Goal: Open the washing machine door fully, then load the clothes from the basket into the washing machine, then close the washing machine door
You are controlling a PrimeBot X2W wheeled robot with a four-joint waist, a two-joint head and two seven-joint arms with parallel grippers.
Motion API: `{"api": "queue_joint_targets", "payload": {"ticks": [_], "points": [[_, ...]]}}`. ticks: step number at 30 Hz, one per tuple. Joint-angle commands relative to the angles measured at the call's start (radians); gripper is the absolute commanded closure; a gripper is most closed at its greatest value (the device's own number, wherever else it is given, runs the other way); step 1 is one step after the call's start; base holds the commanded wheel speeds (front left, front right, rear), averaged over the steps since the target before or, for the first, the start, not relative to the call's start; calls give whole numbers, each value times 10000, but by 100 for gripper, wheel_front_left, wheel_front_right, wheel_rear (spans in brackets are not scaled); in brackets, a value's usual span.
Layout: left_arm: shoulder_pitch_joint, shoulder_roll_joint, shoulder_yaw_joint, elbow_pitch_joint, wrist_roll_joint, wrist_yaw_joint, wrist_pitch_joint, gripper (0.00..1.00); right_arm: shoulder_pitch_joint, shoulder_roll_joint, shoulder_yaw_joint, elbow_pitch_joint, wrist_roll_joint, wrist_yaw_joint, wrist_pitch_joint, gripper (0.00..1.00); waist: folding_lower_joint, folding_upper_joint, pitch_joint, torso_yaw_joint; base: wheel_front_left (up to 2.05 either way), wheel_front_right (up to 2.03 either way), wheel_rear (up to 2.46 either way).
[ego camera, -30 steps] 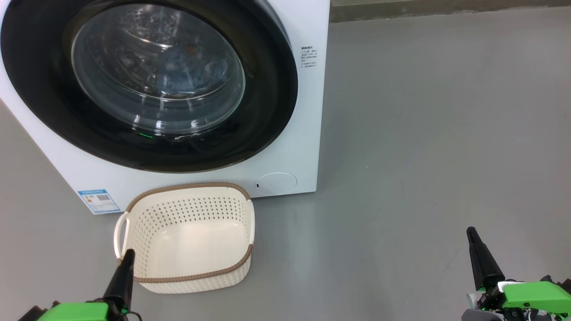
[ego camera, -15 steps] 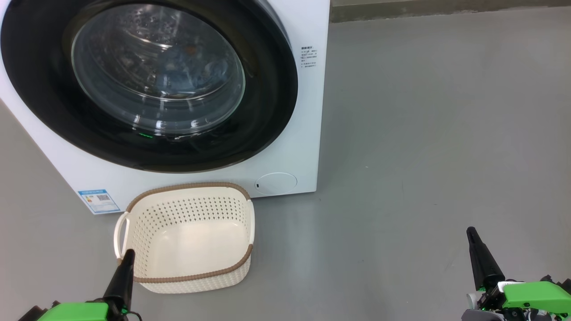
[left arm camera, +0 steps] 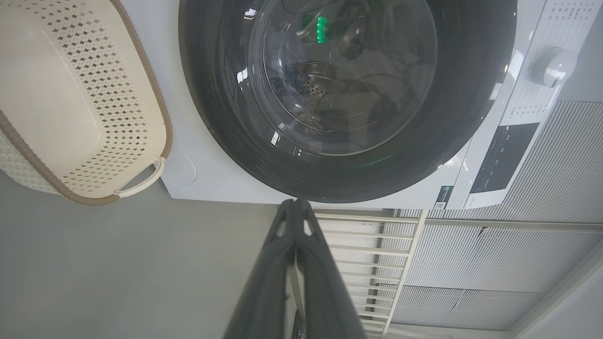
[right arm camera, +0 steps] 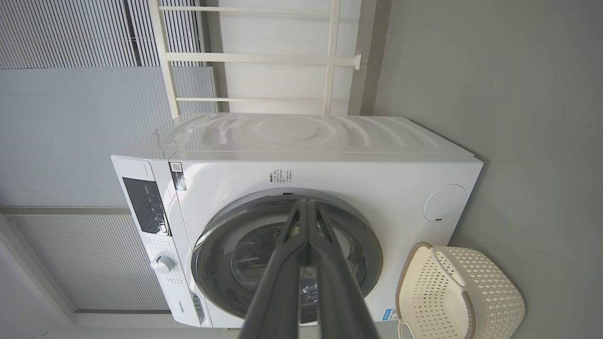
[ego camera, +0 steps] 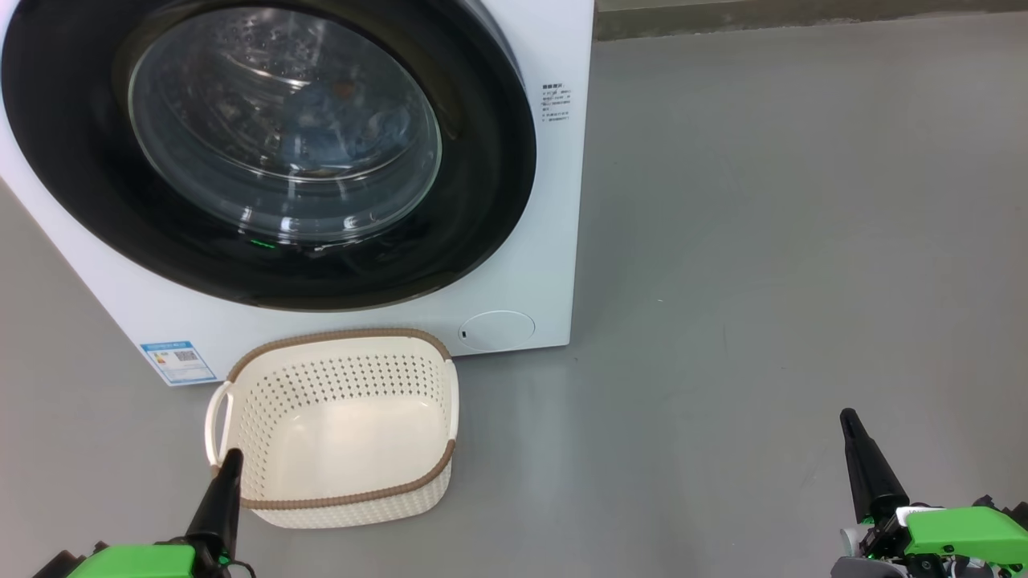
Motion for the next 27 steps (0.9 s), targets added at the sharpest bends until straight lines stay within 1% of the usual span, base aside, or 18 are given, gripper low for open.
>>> {"api": "queue_joint_targets", "payload": {"ticks": [1, 27], "points": [[-416, 217, 286, -197, -84, -102, 59, 100, -406, -33, 217, -249, 26, 16, 82, 100, 0, 0, 0, 0, 0, 0, 0], [-416, 217, 286, -197, -85, -102, 59, 100, -407, -32, 216, -249, 24, 16, 84, 100, 0, 0, 0, 0, 0, 0, 0]]}}
